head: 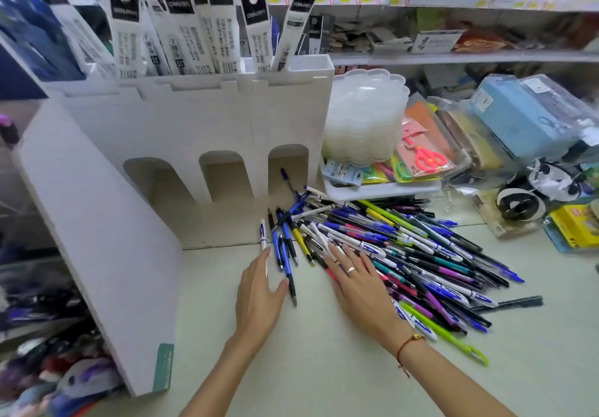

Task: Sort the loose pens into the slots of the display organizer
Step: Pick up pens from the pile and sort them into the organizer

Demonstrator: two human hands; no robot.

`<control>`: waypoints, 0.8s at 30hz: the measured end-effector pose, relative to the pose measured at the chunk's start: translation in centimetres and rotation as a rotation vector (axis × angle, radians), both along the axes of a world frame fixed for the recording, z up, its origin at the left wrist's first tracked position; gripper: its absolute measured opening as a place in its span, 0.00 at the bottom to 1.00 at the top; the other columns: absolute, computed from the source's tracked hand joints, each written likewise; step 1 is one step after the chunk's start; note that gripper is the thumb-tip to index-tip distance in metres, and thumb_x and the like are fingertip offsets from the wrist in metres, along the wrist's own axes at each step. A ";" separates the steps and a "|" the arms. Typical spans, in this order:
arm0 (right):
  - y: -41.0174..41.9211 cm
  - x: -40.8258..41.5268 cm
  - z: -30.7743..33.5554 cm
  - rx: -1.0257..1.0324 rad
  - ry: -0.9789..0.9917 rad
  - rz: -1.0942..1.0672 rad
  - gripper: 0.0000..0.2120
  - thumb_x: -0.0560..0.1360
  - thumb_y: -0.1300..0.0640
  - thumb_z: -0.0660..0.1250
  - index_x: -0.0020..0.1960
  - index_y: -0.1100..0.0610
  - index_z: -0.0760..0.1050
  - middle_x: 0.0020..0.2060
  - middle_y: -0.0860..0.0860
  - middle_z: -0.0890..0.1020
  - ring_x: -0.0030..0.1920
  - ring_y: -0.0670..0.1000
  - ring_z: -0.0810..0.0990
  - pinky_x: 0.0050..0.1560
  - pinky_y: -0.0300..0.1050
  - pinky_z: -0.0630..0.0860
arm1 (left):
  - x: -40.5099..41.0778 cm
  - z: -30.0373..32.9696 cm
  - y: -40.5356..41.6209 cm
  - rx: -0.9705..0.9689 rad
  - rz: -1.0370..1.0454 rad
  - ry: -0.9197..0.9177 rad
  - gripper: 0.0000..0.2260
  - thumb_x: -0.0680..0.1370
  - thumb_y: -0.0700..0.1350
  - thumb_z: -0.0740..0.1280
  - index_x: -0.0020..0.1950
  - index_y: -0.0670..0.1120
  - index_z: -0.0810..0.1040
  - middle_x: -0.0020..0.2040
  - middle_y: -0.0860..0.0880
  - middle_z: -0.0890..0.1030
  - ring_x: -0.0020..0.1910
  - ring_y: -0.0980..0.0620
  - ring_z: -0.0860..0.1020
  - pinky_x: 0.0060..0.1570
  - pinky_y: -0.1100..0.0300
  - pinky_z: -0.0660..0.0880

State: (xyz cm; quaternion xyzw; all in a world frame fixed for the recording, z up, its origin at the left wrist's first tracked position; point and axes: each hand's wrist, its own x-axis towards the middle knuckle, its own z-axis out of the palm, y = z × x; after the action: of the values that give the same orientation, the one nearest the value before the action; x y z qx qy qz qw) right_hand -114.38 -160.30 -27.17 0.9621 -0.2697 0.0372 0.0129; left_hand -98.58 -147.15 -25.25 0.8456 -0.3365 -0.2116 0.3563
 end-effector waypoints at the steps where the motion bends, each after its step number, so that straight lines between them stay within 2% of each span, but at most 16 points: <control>1: 0.3 0.2 0.5 0.014 -0.055 -0.030 0.22 0.74 0.56 0.65 0.68 0.56 0.73 0.66 0.55 0.75 0.65 0.57 0.75 0.65 0.54 0.71 | 0.0 0.0 0.3 -0.023 0.029 0.012 0.30 0.75 0.43 0.70 0.75 0.47 0.62 0.71 0.50 0.69 0.69 0.50 0.67 0.64 0.61 0.63; 3: 1.1 0.5 1.5 0.064 -0.142 -0.125 0.27 0.67 0.59 0.75 0.64 0.58 0.74 0.60 0.56 0.78 0.59 0.58 0.78 0.55 0.52 0.78 | 0.7 0.0 0.2 -0.024 0.109 0.033 0.31 0.75 0.44 0.70 0.75 0.47 0.62 0.70 0.47 0.69 0.68 0.48 0.68 0.64 0.57 0.66; 4: 1.3 0.6 1.9 0.080 -0.155 -0.180 0.28 0.65 0.59 0.76 0.63 0.59 0.73 0.58 0.56 0.78 0.56 0.58 0.78 0.51 0.51 0.79 | 1.1 0.1 -0.2 -0.003 0.142 0.044 0.31 0.75 0.46 0.70 0.76 0.47 0.61 0.70 0.46 0.68 0.68 0.47 0.68 0.63 0.55 0.67; 8: 1.8 0.6 1.9 0.066 -0.053 -0.297 0.25 0.63 0.54 0.79 0.56 0.62 0.76 0.47 0.56 0.79 0.45 0.56 0.79 0.39 0.48 0.78 | 2.2 0.9 -2.8 0.078 0.089 0.114 0.42 0.71 0.52 0.74 0.78 0.48 0.53 0.74 0.47 0.64 0.72 0.47 0.62 0.66 0.54 0.64; 11: 1.9 0.6 1.7 0.049 0.019 -0.271 0.24 0.61 0.50 0.80 0.51 0.61 0.78 0.40 0.54 0.79 0.38 0.54 0.79 0.34 0.47 0.77 | 1.8 0.9 -3.9 0.151 0.004 0.028 0.47 0.68 0.49 0.76 0.78 0.47 0.49 0.73 0.46 0.64 0.71 0.45 0.61 0.66 0.56 0.62; 13: 1.9 1.1 2.3 0.040 0.047 -0.263 0.21 0.59 0.51 0.79 0.46 0.60 0.77 0.34 0.53 0.77 0.33 0.53 0.77 0.31 0.46 0.73 | 1.5 0.6 -4.1 0.182 0.025 -0.001 0.44 0.69 0.48 0.74 0.78 0.46 0.51 0.70 0.44 0.66 0.69 0.44 0.64 0.65 0.55 0.64; 16: 1.6 2.6 3.3 0.050 0.093 -0.250 0.19 0.51 0.55 0.77 0.35 0.58 0.71 0.26 0.52 0.71 0.26 0.51 0.70 0.28 0.43 0.60 | 1.4 0.6 -3.7 0.203 0.039 -0.012 0.33 0.73 0.43 0.69 0.75 0.47 0.59 0.66 0.43 0.70 0.64 0.43 0.69 0.59 0.52 0.70; 17: 1.5 3.1 3.6 0.043 0.133 -0.246 0.18 0.53 0.54 0.76 0.37 0.58 0.71 0.28 0.52 0.72 0.28 0.52 0.71 0.30 0.43 0.60 | 1.6 0.7 -3.4 0.222 0.023 -0.040 0.30 0.74 0.42 0.67 0.74 0.47 0.62 0.64 0.43 0.71 0.62 0.43 0.71 0.57 0.52 0.71; 18: 1.4 3.6 3.8 0.042 0.183 -0.243 0.17 0.61 0.54 0.74 0.43 0.60 0.72 0.33 0.54 0.75 0.33 0.53 0.74 0.32 0.45 0.62 | 1.8 0.9 -3.1 0.249 0.004 -0.080 0.26 0.75 0.41 0.65 0.73 0.47 0.64 0.63 0.43 0.71 0.60 0.43 0.72 0.55 0.52 0.72; 20: 1.3 4.1 3.5 0.020 0.265 -0.249 0.11 0.77 0.58 0.60 0.57 0.61 0.67 0.48 0.55 0.78 0.48 0.55 0.77 0.41 0.46 0.66 | 2.4 1.4 -2.5 0.325 -0.021 -0.167 0.21 0.77 0.41 0.63 0.70 0.45 0.66 0.63 0.43 0.71 0.58 0.44 0.73 0.52 0.52 0.72; 22: 1.2 4.2 3.6 0.036 0.266 -0.244 0.11 0.80 0.62 0.53 0.62 0.61 0.63 0.54 0.56 0.77 0.53 0.55 0.76 0.45 0.46 0.69 | 2.9 2.0 -2.2 0.432 -0.047 -0.249 0.18 0.78 0.43 0.61 0.68 0.43 0.67 0.62 0.43 0.71 0.57 0.44 0.74 0.50 0.53 0.72; 24: 1.1 4.0 4.1 0.065 0.273 -0.231 0.12 0.80 0.63 0.55 0.63 0.61 0.62 0.56 0.56 0.76 0.55 0.55 0.77 0.46 0.45 0.71 | 3.3 2.5 -2.0 0.551 -0.089 -0.319 0.16 0.80 0.45 0.59 0.66 0.41 0.66 0.63 0.43 0.71 0.56 0.43 0.76 0.49 0.53 0.72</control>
State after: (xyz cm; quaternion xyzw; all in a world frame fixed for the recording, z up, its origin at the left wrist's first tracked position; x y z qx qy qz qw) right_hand -110.38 -159.18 -23.08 0.9208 -0.3752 -0.1041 0.0223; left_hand -95.28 -149.17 -22.77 0.9171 -0.3550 -0.1748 0.0472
